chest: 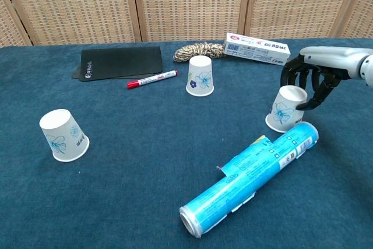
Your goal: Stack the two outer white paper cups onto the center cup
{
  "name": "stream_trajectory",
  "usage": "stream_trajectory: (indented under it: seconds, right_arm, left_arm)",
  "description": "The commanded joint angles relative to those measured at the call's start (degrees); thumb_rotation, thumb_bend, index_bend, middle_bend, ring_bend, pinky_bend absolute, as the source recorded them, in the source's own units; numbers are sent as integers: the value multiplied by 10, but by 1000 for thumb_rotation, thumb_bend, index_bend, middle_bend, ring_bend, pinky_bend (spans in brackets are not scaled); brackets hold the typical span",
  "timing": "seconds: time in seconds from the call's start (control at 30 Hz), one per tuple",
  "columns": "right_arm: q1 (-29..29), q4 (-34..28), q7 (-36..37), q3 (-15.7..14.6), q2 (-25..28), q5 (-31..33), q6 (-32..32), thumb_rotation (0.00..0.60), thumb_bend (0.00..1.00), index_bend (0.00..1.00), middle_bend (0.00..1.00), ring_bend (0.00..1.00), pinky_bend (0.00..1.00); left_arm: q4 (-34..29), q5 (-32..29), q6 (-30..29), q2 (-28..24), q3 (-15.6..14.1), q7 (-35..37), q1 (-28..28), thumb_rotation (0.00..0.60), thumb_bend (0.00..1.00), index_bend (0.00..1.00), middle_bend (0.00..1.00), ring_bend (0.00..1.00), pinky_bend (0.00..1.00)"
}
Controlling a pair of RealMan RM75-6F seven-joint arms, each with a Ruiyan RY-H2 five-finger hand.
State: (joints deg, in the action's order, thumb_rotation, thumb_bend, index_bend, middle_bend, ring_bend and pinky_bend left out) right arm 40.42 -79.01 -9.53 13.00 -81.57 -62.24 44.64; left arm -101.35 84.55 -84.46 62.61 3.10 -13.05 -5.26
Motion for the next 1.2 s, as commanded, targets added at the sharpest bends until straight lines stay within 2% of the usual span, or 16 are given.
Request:
stream_trajectory:
  seconds: [0.03,0.27,0.47,0.57,0.7,0.83,0.93,1.2]
  right_arm:
    - [2,1,-1,0,-1,3,1,600,383,445,507,449,520]
    - [7,-37,-4,7,19,-2,17,600,383,445,507,449,520]
    - [32,-96,-37,37,55,14,31,600,383,444,507,449,520]
    - [59,-116,-70,62,67,49,30,600,382,444,507,449,520]
    - [108,-126,-116,91,70,128,20,600,383,444,507,449,520]
    - [166,-98,-160,105,52,195,17,600,383,443,505,449,520]
    - [208,-50,-178,114,21,245,16,600,383,441,502,449,520]
    - [275,50,-199,112,-45,342,0,600,383,440,501,449,520]
  left_arm:
    - [0,-1,1,-1,0,1,0,600,8,0,0,0,0]
    - [-1,-6,4,-4,1,7,-2,600,8,0,0,0,0]
    - [-2,-15,11,-9,3,17,-5,600,8,0,0,0,0]
    - [-1,-21,16,-11,5,22,-7,600,8,0,0,0,0]
    - [3,-22,25,-11,4,24,-13,600,8,0,0,0,0]
    - [9,-30,36,-10,6,30,-18,600,8,0,0,0,0]
    - [10,-40,43,-11,9,32,-22,600,8,0,0,0,0]
    - [15,-73,63,-13,19,37,-31,600,9,0,0,0,0]
